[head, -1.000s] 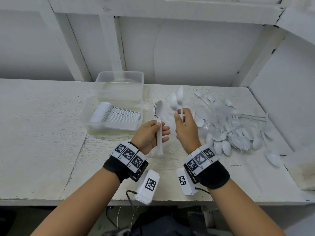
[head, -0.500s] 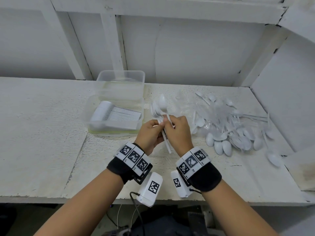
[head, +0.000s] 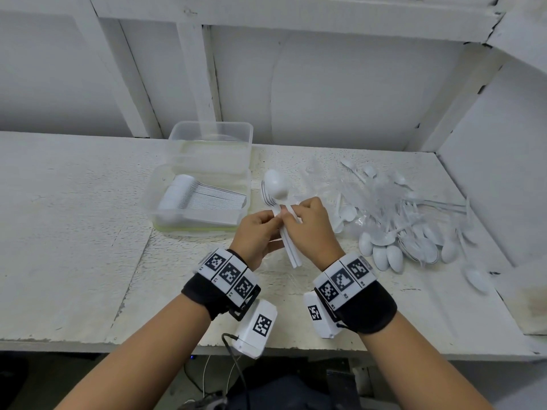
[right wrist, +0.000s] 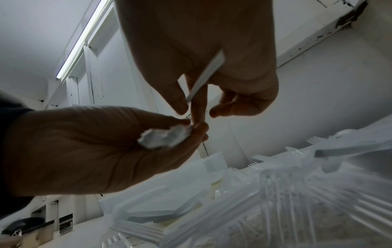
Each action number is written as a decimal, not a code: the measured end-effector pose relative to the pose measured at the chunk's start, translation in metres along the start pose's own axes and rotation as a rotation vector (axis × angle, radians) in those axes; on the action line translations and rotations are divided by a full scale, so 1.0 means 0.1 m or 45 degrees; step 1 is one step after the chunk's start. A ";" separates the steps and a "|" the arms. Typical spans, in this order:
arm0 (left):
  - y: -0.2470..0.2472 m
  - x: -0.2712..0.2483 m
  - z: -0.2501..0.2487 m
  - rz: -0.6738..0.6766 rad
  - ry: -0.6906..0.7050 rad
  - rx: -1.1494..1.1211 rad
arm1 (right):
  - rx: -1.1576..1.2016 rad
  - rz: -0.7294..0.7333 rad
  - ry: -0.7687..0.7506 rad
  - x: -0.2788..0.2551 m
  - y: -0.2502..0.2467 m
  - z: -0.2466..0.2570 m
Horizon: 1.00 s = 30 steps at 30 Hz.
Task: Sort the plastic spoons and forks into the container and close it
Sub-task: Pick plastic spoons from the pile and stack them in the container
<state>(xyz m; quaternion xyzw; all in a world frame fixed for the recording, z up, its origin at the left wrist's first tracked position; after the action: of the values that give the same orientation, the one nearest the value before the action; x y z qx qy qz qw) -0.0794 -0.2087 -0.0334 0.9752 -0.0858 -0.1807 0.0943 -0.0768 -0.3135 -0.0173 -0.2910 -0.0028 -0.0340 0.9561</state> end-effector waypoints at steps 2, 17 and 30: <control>-0.01 0.00 -0.01 -0.010 0.000 0.032 | -0.040 0.007 -0.009 0.00 -0.03 0.03; -0.02 0.04 -0.05 0.011 0.001 -0.087 | 0.051 -0.053 -0.044 0.05 0.01 -0.02; -0.21 0.02 -0.20 0.010 0.032 0.521 | 0.087 -0.015 -0.189 0.08 -0.10 0.08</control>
<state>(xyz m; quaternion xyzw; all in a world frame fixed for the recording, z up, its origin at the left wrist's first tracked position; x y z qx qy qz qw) -0.0677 -0.1860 -0.0198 0.9759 -0.1233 -0.1471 -0.1041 -0.0692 -0.3181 -0.0050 -0.2600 -0.0765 -0.0178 0.9624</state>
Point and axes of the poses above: each hand's wrist, its own x-axis towards the middle knuckle, its own y-axis out of the palm, z = x × y, the point moved 4 cm from there along x, towards the middle knuckle, and after that the axes turned 4 degrees about x, right-handed, at the moved point
